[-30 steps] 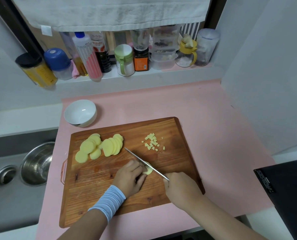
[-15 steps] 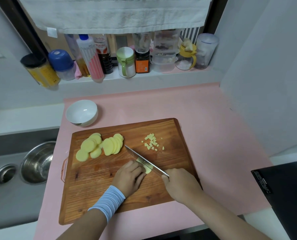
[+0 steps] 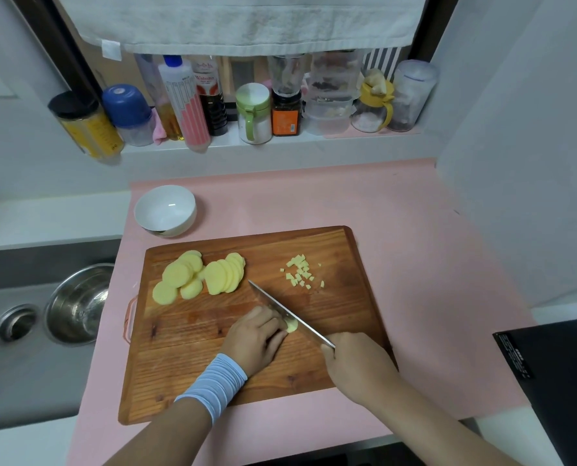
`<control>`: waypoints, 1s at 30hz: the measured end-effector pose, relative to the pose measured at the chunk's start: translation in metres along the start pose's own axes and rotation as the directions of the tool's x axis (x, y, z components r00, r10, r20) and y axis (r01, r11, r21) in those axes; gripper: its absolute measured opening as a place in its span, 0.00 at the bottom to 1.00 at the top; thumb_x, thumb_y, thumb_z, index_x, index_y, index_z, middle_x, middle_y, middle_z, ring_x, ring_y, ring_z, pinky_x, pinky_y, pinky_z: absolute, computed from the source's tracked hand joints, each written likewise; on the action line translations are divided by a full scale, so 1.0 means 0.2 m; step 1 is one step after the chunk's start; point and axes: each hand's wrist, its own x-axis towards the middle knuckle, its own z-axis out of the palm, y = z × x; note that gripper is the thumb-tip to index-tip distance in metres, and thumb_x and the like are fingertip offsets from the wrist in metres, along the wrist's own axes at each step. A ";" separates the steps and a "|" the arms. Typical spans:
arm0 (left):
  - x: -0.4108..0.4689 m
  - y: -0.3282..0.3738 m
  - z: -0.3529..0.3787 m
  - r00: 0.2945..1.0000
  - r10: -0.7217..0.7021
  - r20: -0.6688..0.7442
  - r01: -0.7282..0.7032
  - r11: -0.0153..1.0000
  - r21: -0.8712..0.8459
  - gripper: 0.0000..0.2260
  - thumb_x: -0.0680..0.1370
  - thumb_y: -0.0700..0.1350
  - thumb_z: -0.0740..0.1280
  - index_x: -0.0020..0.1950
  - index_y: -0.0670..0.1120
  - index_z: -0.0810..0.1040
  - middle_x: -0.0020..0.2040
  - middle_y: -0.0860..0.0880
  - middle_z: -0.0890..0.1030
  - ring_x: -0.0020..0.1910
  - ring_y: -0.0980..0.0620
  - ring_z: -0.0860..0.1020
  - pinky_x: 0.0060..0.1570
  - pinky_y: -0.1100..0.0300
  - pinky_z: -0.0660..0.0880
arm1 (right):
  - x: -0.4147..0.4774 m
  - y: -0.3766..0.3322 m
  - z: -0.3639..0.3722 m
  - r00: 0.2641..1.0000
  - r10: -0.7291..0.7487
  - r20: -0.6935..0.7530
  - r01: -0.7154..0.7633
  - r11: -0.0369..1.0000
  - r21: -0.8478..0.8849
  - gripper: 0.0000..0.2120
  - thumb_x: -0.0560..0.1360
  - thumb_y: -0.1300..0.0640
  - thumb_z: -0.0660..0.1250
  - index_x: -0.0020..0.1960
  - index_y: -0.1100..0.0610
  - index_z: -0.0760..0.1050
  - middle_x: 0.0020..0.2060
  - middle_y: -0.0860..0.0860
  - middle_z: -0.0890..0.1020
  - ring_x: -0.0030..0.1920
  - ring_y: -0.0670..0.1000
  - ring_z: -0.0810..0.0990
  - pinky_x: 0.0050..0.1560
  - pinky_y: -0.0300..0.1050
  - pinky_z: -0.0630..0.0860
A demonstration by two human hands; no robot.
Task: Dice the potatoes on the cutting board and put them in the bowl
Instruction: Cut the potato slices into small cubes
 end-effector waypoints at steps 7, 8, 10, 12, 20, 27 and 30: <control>0.00 0.00 0.00 1.000 -0.001 -0.005 0.001 1.000 0.007 0.05 0.79 0.46 0.69 0.47 0.46 0.82 0.49 0.52 0.80 0.48 0.51 0.78 0.48 0.59 0.76 | 0.06 -0.04 0.01 0.999 0.032 0.023 -0.032 0.999 0.022 0.14 0.83 0.48 0.58 0.48 0.51 0.80 0.40 0.47 0.81 0.40 0.50 0.81 0.42 0.46 0.78; 0.00 -0.01 0.00 1.000 0.005 -0.006 -0.005 1.000 0.008 0.04 0.79 0.46 0.69 0.48 0.46 0.82 0.49 0.52 0.80 0.48 0.51 0.78 0.49 0.59 0.76 | 0.06 -0.04 0.01 0.999 0.035 0.024 -0.036 0.999 0.028 0.14 0.83 0.48 0.58 0.48 0.51 0.80 0.40 0.47 0.81 0.40 0.50 0.81 0.43 0.47 0.79; -0.01 -0.01 0.01 1.000 0.024 -0.007 -0.024 1.000 0.013 0.04 0.79 0.44 0.69 0.49 0.45 0.82 0.50 0.51 0.80 0.47 0.50 0.77 0.50 0.58 0.76 | 0.06 -0.04 0.01 0.999 0.038 0.026 -0.039 0.999 0.029 0.13 0.83 0.48 0.59 0.49 0.51 0.80 0.41 0.47 0.82 0.41 0.50 0.81 0.44 0.47 0.80; -0.02 -0.02 0.03 0.999 0.049 -0.004 -0.049 0.998 0.041 0.04 0.80 0.44 0.69 0.48 0.45 0.82 0.48 0.50 0.80 0.46 0.49 0.77 0.48 0.57 0.76 | 0.06 -0.04 0.01 0.999 0.041 0.023 -0.041 0.999 0.026 0.14 0.83 0.48 0.59 0.51 0.52 0.81 0.41 0.47 0.82 0.41 0.50 0.81 0.44 0.46 0.79; -0.03 -0.02 0.03 1.000 0.006 -0.017 -0.006 1.000 0.018 0.04 0.79 0.44 0.69 0.47 0.45 0.82 0.48 0.51 0.80 0.45 0.50 0.78 0.44 0.56 0.77 | 0.03 -0.03 0.00 1.000 -0.006 -0.015 0.006 1.000 -0.001 0.16 0.83 0.46 0.57 0.52 0.51 0.81 0.41 0.45 0.82 0.40 0.49 0.81 0.43 0.47 0.80; -0.02 0.00 0.00 0.999 0.013 -0.039 -0.014 1.000 -0.008 0.04 0.79 0.44 0.69 0.46 0.46 0.82 0.47 0.53 0.80 0.46 0.52 0.78 0.45 0.58 0.78 | -0.01 -0.02 0.01 0.998 -0.043 -0.038 0.043 0.999 0.011 0.15 0.84 0.45 0.56 0.52 0.48 0.81 0.39 0.42 0.81 0.38 0.45 0.80 0.39 0.37 0.77; -0.02 0.00 0.00 0.999 0.002 -0.034 -0.002 1.000 -0.002 0.05 0.80 0.44 0.69 0.45 0.45 0.82 0.47 0.52 0.79 0.46 0.51 0.78 0.43 0.56 0.78 | -0.01 -0.01 0.01 1.000 -0.007 -0.003 0.007 1.000 0.024 0.14 0.84 0.45 0.57 0.49 0.47 0.80 0.37 0.42 0.80 0.37 0.45 0.80 0.38 0.37 0.77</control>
